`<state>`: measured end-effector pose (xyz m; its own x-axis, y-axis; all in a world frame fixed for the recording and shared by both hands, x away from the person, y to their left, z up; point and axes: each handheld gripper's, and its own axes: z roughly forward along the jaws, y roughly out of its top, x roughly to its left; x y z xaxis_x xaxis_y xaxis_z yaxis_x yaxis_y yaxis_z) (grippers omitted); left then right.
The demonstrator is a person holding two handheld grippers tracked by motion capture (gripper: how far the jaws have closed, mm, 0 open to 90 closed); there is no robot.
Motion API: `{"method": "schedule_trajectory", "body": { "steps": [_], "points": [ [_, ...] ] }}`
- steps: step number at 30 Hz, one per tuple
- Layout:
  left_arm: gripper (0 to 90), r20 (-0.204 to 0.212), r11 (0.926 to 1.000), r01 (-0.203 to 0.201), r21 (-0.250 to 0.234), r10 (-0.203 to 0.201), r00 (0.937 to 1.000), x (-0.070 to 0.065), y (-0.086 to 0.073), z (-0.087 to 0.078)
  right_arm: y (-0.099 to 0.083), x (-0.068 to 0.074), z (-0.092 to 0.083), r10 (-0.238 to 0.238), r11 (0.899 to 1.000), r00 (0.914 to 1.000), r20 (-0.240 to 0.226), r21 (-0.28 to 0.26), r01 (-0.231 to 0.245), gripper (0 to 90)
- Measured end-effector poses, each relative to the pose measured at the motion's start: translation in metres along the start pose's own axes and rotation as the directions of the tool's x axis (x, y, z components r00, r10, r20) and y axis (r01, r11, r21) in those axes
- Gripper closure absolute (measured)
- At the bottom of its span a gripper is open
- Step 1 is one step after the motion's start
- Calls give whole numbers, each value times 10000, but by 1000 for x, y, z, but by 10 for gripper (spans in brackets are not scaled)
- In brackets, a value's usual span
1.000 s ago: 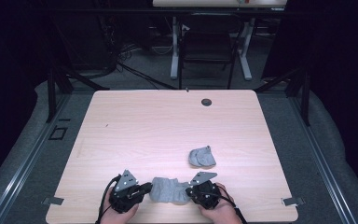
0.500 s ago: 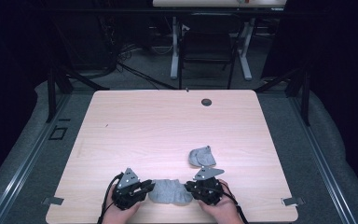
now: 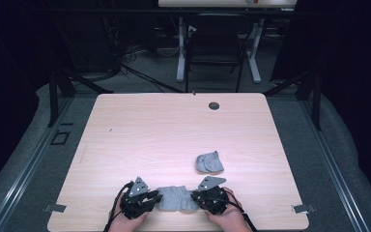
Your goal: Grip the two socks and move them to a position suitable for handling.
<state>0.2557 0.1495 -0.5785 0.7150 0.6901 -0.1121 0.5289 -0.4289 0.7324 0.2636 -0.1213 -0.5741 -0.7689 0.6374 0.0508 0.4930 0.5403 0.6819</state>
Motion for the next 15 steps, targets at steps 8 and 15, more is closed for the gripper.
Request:
{"method": "schedule_trajectory", "body": {
  "steps": [8, 15],
  "points": [
    [742, 42, 9998, -152, 106, 151, 9999, -9, -3, -3, -3, -2, -6, 148, 9995, 9999, -82, 267, -146, 846],
    [700, 239, 9997, -12, -238, 18, 9997, -8, 0, -7, 10, -26, -23, 872, 9950, 9952, 440, -525, -848, 806]
  ]
}}
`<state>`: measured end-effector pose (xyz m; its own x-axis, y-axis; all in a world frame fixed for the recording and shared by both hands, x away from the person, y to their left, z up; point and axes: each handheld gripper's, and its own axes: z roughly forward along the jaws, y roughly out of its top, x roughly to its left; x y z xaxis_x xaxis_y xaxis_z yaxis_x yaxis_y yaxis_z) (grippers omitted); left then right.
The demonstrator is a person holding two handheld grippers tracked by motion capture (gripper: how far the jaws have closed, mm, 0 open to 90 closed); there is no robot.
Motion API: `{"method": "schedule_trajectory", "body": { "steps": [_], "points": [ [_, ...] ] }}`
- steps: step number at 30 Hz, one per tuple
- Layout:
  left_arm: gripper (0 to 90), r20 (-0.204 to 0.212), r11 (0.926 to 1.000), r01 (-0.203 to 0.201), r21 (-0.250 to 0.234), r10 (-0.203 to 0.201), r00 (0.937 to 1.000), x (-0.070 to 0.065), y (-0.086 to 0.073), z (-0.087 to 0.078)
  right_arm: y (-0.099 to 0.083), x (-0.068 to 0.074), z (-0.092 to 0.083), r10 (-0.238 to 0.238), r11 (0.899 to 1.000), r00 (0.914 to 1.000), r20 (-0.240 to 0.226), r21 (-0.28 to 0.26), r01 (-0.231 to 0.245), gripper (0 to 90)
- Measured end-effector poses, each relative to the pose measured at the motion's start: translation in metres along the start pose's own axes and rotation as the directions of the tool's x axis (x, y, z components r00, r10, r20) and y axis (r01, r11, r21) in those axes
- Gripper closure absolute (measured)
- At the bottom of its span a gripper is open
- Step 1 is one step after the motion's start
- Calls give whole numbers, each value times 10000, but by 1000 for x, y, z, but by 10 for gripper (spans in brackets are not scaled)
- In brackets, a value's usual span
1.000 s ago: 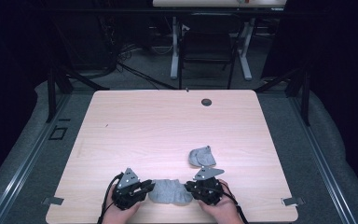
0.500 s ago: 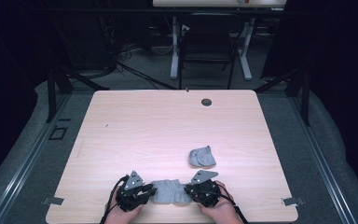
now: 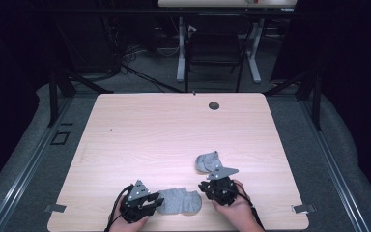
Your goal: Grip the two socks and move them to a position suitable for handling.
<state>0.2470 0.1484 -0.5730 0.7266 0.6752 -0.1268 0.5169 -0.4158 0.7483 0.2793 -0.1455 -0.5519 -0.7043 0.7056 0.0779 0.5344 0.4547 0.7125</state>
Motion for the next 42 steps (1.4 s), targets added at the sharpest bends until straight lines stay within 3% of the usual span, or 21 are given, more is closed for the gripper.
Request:
{"method": "schedule_trajectory", "body": {
  "steps": [4, 8, 12, 18, 23, 35, 42],
  "points": [
    [687, -134, 10000, 7, -90, -8, 9999, 5, 3, -3, 11, -26, 1, 513, 9986, 9944, 929, -136, -503, 776],
    [669, -264, 9995, 225, -233, -231, 9994, 10, 3, -4, 21, -42, 9, 899, 9959, 9845, 1508, -167, -884, 746],
    [651, -437, 9992, 281, -295, -293, 9986, 14, 4, -6, 28, -46, 20, 958, 9954, 9824, 1603, -90, -956, 708],
    [634, -548, 9984, 379, -428, -402, 9977, 17, 4, -8, 28, -44, 39, 408, 9976, 9783, 2033, 457, -511, 689],
    [632, -552, 9986, 364, -386, -385, 9977, 18, 4, -7, 27, -46, 45, 385, 9962, 9727, 2289, 678, -554, 699],
    [628, -538, 9988, 370, -322, -387, 9978, 18, 4, -5, 29, -41, 50, 181, 9965, 9726, 2320, 749, -364, 857],
    [627, -580, 9982, 425, -426, -450, 9973, 21, 5, -4, 37, -25, 59, 194, 9970, 9834, 1802, 708, -327, 862]
  ]
}}
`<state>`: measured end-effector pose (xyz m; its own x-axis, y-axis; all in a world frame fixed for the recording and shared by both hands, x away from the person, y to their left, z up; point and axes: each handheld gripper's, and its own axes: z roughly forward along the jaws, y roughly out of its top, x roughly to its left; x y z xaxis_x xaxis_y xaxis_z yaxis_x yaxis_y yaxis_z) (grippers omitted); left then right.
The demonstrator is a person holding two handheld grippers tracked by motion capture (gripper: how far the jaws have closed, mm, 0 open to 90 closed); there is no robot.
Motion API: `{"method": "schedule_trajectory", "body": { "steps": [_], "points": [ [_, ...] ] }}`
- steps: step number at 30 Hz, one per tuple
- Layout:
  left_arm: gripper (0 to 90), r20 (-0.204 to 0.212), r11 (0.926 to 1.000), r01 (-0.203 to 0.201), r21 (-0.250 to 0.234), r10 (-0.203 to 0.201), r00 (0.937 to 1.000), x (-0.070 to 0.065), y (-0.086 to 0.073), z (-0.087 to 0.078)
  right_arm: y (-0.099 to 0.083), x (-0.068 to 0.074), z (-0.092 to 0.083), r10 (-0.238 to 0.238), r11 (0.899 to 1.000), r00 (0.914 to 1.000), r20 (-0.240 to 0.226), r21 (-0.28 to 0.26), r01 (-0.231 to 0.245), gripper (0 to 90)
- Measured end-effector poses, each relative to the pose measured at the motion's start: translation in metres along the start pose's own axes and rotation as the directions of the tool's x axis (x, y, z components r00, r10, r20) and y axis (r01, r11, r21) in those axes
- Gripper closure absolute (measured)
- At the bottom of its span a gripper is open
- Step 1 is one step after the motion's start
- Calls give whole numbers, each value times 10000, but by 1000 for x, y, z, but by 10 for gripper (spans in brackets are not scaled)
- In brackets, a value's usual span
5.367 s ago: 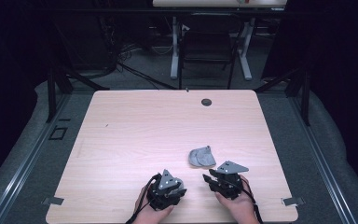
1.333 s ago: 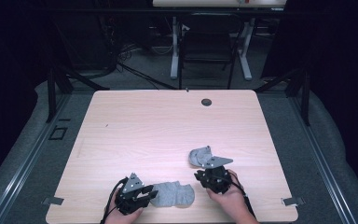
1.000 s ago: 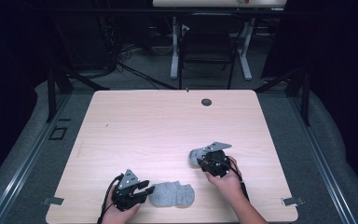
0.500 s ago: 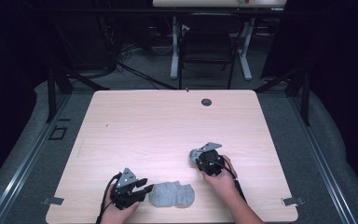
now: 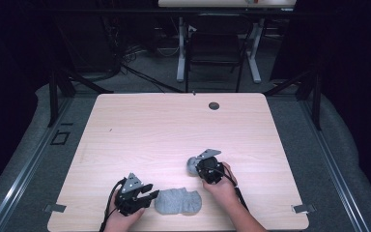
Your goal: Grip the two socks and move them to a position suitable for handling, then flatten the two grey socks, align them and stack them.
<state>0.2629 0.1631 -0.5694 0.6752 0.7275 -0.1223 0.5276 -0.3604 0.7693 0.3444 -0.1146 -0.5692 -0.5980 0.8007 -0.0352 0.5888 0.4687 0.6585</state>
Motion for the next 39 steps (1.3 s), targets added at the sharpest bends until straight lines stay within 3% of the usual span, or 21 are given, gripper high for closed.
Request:
{"method": "schedule_trajectory", "body": {
  "steps": [8, 16, 27, 30, 32, 39],
  "points": [
    [626, -59, 10000, 58, -61, -58, 10000, 4, 1, -1, 10, 36, 8, -409, 9992, 9971, -637, -12, 409, 862],
    [626, -123, 9999, 117, -103, -118, 9999, 6, 2, -1, 14, 55, 11, -442, 9990, 9922, -1165, -58, 439, 862],
    [632, -146, 9997, 147, -192, -150, 9998, 7, 4, 1, 18, 67, 14, -344, 9994, 9883, -1485, -91, 334, 863],
    [629, -146, 9998, 129, -172, -132, 9998, 8, 8, 2, 20, 68, 11, -138, 9994, 9873, -1583, -332, 87, 863],
    [628, -374, 9994, 187, -280, -197, 9991, 9, 12, 2, 20, 68, 9, -159, 9991, 9866, -1626, -412, 93, 863],
    [633, -337, 9987, 424, -298, -434, 9985, 14, 25, 8, 22, 70, 3, 1, 9969, 9838, -1794, -772, -142, 864]
  ]
}}
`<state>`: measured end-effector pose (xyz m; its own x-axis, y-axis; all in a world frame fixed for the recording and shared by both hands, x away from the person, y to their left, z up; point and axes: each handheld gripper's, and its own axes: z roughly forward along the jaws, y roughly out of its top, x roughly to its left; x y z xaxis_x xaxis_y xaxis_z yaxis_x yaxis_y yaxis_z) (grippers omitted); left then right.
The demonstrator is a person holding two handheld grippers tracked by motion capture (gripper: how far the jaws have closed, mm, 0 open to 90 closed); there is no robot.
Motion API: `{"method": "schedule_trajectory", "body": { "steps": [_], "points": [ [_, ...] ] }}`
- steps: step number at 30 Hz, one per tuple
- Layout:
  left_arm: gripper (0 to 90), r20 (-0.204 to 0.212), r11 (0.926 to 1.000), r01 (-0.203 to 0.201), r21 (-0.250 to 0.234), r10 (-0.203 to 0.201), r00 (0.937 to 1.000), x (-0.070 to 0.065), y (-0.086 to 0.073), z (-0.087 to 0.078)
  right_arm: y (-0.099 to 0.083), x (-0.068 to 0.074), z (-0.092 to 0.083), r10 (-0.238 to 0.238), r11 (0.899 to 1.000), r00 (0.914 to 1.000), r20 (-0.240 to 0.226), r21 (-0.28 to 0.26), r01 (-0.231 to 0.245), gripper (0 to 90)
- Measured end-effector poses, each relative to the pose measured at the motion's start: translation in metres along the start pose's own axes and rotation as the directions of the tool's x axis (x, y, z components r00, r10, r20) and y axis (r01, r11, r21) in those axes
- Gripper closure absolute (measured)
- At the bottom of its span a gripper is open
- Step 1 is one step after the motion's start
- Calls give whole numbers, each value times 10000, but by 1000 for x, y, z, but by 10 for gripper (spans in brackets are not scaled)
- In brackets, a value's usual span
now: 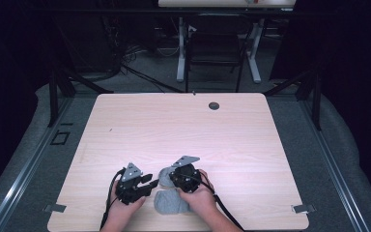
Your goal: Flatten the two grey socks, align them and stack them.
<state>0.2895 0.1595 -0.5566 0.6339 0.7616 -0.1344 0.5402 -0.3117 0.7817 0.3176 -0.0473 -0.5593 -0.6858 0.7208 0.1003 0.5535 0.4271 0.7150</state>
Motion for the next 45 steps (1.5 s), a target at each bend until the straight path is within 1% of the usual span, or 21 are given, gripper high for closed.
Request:
{"method": "schedule_trajectory", "body": {
  "steps": [2, 5, 6, 10, 11, 12, 14, 15, 17, 18, 19, 20, 25, 28, 32, 35, 36, 39, 41, 44, 45],
  "points": [
    [633, -124, 10000, -25, 51, 26, 9999, 0, 3, 4, 0, 0, -2, 65, 10000, 10000, -2, -65, -65, 864],
    [637, -160, 9996, -150, 244, 154, 9998, 1, 6, 12, 1, -1, -5, 140, 9998, 9999, -85, -142, -141, 864],
    [638, -146, 9995, -47, 316, 52, 9999, 2, 6, 16, 1, -1, -5, 163, 9996, 9998, -111, -222, -166, 864],
    [664, -166, 9984, 39, 567, -30, 9999, 5, 4, 24, 2, -2, -9, 150, 9992, 9998, -151, -379, -155, 864],
    [676, -142, 9985, 74, 550, -66, 9999, 5, 4, 25, 2, -3, -10, 161, 9988, 9998, -142, -451, -167, 864],
    [699, -143, 9984, 90, 553, -82, 9999, 5, 4, 26, 2, -4, -11, 127, 9992, 9998, -129, -381, -132, 864],
    [754, -261, 9981, 0, 617, 16, 9997, 4, 4, 27, 2, -6, -13, 87, 9987, 9999, -135, -511, -94, 864],
    [784, -317, 9978, -9, 657, 30, 9995, 5, 3, 28, 2, -8, -15, 27, 9989, 9999, -139, -458, -34, 864],
    [832, -358, 9973, 103, 723, -78, 9993, 6, 2, 29, 2, -10, -16, 105, 9979, 9996, -247, -636, -120, 864],
    [854, -396, 9973, 137, 723, -108, 9992, 6, 1, 29, 2, -11, -18, 37, 9984, 9997, -228, -556, -49, 864],
    [863, -407, 9974, 197, 693, -169, 9990, 6, 0, 28, 2, -12, -19, 106, 9976, 9997, -236, -677, -122, 865],
    [869, -389, 9973, 185, 710, -158, 9991, 6, 0, 28, 2, -13, -21, 60, 9972, 9998, -208, -747, -75, 864],
    [876, -490, 9980, 326, 549, -299, 9983, 7, 0, 28, -2, -19, -30, -74, 9969, 10000, -39, -781, 70, 864],
    [876, -506, 9979, 295, 569, -266, 9984, 7, -1, 29, -8, -26, -35, 70, 9963, 9999, -122, -856, -81, 863],
    [875, -534, 9980, 191, 603, -159, 9984, 6, -1, 29, -16, -37, -40, 268, 9968, 9996, 84, -752, -261, 863],
    [874, -547, 9980, 176, 615, -142, 9984, 6, -1, 30, -23, -45, -43, 554, 9971, 9980, 293, -542, -537, 861],
    [874, -546, 9979, 186, 621, -152, 9984, 6, -1, 30, -26, -47, -43, 711, 9960, 9969, 335, -570, -691, 861],
    [872, -540, 9978, 236, 627, -202, 9983, 6, -2, 29, -34, -53, -44, 889, 9955, 9947, 509, -366, -871, 859],
    [869, -523, 9977, 205, 643, -171, 9985, 6, -2, 28, -38, -56, -45, 1079, 9941, 9929, 496, -160, -1073, 852],
    [858, -509, 9978, 226, 623, -194, 9985, 6, -2, 28, -43, -59, -47, 1014, 9946, 9938, 447, 181, -1023, 826],
    [854, -506, 9977, 264, 619, -233, 9984, 6, -1, 28, -44, -59, -47, 1094, 9938, 9923, 586, 141, -1104, 819]
  ]
}}
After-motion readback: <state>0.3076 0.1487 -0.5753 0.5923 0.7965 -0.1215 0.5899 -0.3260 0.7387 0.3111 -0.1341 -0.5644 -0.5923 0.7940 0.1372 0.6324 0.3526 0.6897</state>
